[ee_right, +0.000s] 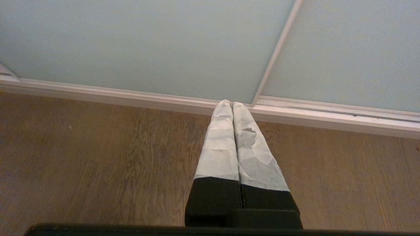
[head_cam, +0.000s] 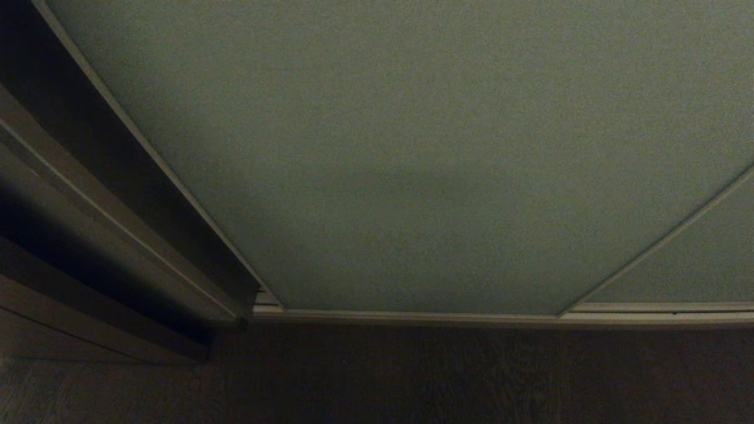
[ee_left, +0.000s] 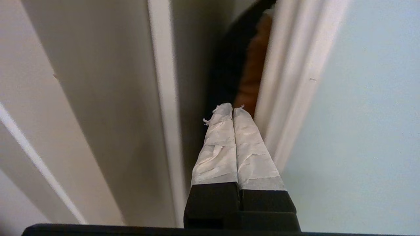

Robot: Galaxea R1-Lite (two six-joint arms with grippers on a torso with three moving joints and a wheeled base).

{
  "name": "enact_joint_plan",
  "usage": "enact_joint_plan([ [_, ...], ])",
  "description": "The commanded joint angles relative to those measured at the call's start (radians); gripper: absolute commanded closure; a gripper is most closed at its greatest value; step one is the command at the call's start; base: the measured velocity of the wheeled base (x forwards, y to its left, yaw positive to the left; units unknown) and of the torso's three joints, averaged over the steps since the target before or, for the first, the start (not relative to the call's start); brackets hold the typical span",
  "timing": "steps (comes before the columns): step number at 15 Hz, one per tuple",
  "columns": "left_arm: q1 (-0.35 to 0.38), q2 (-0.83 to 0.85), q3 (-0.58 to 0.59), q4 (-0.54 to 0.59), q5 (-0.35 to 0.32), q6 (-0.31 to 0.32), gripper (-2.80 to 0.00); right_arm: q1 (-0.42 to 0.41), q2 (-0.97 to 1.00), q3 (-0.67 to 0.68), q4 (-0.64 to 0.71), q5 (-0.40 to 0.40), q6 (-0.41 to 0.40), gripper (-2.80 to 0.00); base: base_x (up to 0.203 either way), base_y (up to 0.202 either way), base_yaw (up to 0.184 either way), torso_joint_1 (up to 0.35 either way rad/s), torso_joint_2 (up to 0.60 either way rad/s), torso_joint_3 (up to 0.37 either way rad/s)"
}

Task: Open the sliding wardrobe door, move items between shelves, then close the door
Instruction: Open the door

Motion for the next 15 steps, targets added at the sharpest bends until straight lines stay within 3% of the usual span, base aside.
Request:
enact_joint_plan([
  [1,-0.020,-0.036,-0.001,0.003,-0.006,-0.008,0.00,-0.001,0.002,0.000,0.000,0.000,0.000,0.00,0.000,0.000,0.000,0.000,0.00,0.000],
  [9,-0.206,0.060,0.011,-0.002,0.005,-0.011,0.00,-0.001,0.002,0.000,0.000,0.000,0.000,0.00,0.000,0.000,0.000,0.000,0.00,0.000],
  [15,-0.427,0.093,0.009,-0.002,0.072,0.002,0.00,0.000,0.002,-0.002,0.000,0.000,0.000,0.00,0.000,0.000,0.000,0.000,0.00,0.000],
])
